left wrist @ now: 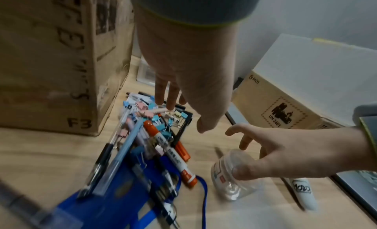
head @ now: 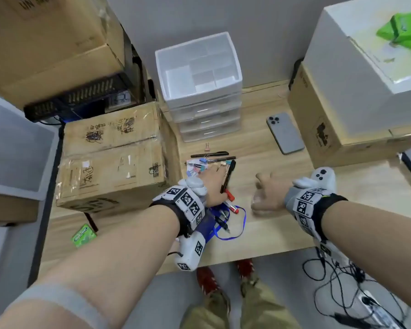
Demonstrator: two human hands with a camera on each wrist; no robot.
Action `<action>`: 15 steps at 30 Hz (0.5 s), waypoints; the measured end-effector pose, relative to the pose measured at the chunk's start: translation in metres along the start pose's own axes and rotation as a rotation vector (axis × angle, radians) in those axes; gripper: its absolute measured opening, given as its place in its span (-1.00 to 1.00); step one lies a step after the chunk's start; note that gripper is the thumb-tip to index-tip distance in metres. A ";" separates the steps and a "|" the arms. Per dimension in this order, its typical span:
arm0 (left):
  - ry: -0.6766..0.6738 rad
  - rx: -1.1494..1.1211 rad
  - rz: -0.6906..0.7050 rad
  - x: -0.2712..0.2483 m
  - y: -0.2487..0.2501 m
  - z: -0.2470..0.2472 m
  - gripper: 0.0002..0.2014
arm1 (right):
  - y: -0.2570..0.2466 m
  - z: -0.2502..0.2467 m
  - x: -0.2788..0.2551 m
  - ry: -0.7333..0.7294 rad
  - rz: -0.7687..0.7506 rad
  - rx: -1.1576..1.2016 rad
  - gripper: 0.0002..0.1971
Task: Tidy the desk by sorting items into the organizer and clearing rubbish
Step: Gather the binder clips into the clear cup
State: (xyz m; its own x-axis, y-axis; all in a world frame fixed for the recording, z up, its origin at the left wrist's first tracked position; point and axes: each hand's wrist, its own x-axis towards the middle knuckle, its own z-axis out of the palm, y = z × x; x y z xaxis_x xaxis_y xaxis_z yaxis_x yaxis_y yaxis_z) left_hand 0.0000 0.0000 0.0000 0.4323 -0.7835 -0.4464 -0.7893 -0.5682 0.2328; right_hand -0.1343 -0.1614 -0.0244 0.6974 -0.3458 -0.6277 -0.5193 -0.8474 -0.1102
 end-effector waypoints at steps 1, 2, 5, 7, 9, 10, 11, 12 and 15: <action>-0.026 0.000 -0.019 -0.001 0.001 0.003 -0.38 | -0.001 0.003 -0.001 -0.012 -0.006 0.002 -0.15; -0.041 -0.009 -0.034 0.000 0.001 0.006 -0.41 | -0.002 0.003 -0.001 -0.022 -0.017 -0.014 -0.20; -0.097 -0.064 -0.071 -0.004 0.003 0.011 -0.45 | -0.006 -0.002 -0.003 -0.079 -0.062 -0.079 -0.44; -0.093 -0.093 -0.081 -0.004 0.003 0.005 -0.38 | -0.010 -0.016 0.001 -0.094 -0.099 -0.059 -0.44; -0.076 -0.109 -0.088 -0.003 0.001 -0.001 -0.21 | -0.016 -0.032 0.005 -0.141 -0.095 0.133 -0.39; -0.074 -0.124 -0.090 -0.003 0.001 -0.003 -0.13 | -0.021 -0.039 0.006 -0.151 -0.088 0.264 -0.41; -0.071 -0.145 -0.095 -0.004 0.000 -0.009 -0.10 | -0.027 -0.047 0.007 -0.139 -0.085 0.373 -0.44; -0.065 -0.165 -0.101 -0.004 0.000 -0.013 -0.11 | -0.032 -0.054 0.010 -0.125 -0.086 0.454 -0.46; -0.020 -0.216 -0.114 -0.003 0.001 -0.024 -0.25 | -0.043 -0.064 0.018 -0.176 -0.119 0.653 -0.43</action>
State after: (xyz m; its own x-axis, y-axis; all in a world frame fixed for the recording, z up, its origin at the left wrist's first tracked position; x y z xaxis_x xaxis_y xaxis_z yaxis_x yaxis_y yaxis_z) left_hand 0.0085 -0.0038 0.0221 0.5027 -0.7074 -0.4969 -0.6237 -0.6948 0.3583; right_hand -0.0683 -0.1565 0.0183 0.7059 -0.1480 -0.6927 -0.6742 -0.4401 -0.5931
